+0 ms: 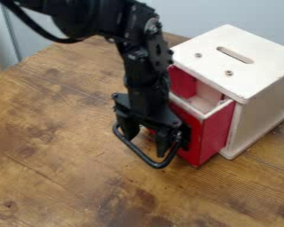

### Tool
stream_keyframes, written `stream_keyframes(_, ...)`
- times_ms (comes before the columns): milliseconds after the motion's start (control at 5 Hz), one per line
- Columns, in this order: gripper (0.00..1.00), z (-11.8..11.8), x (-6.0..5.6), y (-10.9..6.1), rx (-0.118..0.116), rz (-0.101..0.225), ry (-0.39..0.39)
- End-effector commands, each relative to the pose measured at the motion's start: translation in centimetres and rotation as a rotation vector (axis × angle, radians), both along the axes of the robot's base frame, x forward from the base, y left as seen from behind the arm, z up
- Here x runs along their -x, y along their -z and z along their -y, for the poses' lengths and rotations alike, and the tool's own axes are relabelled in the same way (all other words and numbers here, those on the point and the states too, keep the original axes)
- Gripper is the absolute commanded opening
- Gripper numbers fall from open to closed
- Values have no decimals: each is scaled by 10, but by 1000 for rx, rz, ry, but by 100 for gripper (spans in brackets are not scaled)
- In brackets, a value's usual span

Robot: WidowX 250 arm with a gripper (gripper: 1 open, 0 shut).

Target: Close the drawer

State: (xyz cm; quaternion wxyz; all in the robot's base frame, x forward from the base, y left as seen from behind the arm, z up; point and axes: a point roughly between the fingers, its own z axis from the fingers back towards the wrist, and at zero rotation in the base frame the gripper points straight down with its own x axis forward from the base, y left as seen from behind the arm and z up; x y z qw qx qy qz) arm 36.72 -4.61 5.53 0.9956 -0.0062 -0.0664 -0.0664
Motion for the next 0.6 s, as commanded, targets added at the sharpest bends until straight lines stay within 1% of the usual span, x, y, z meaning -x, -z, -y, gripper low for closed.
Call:
stream_keyframes(0, 100, 14, -5, 23, -10, -68, 38)
stream_keyframes(400, 100, 16, -14, 37, -24, -115, 44)
